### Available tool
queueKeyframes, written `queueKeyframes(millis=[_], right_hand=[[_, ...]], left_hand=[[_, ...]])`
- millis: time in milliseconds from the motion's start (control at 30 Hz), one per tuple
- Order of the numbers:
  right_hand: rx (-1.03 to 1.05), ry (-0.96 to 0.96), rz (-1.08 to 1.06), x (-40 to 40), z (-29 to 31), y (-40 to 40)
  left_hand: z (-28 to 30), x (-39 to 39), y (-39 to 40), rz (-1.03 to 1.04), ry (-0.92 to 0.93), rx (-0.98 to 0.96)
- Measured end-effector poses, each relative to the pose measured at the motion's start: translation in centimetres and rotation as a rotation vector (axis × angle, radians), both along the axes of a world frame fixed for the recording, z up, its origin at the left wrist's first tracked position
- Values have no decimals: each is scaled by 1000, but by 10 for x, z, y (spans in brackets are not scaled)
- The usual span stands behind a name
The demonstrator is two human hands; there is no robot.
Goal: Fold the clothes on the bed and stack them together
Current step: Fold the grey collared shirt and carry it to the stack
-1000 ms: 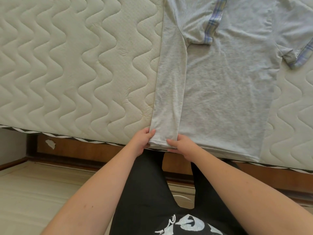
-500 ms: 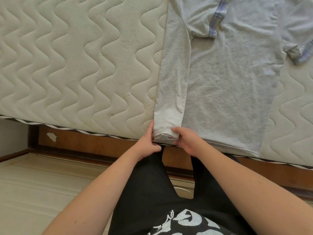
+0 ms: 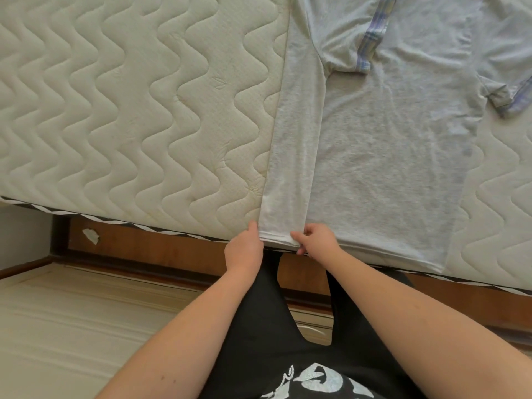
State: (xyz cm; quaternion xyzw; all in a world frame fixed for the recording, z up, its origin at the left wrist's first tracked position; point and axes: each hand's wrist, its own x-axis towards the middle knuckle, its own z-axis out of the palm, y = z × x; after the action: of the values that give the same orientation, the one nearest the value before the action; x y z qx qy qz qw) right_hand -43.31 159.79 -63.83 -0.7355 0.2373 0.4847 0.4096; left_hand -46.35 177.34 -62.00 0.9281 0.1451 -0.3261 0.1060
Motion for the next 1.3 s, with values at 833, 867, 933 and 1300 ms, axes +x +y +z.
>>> queueKeyframes(millis=[833, 867, 933, 1300], right_hand=[[-309, -281, 2, 203, 5, -38], [-278, -314, -56, 215, 6, -43], [-230, -380, -170, 242, 7, -53], [-144, -498, -569, 362, -5, -79]], left_hand=[[-38, 187, 1, -588, -250, -76], [-36, 202, 0, -577, -265, -93], [-34, 235, -4, -559, -291, -117], [-36, 426, -30, -581, -309, -27]])
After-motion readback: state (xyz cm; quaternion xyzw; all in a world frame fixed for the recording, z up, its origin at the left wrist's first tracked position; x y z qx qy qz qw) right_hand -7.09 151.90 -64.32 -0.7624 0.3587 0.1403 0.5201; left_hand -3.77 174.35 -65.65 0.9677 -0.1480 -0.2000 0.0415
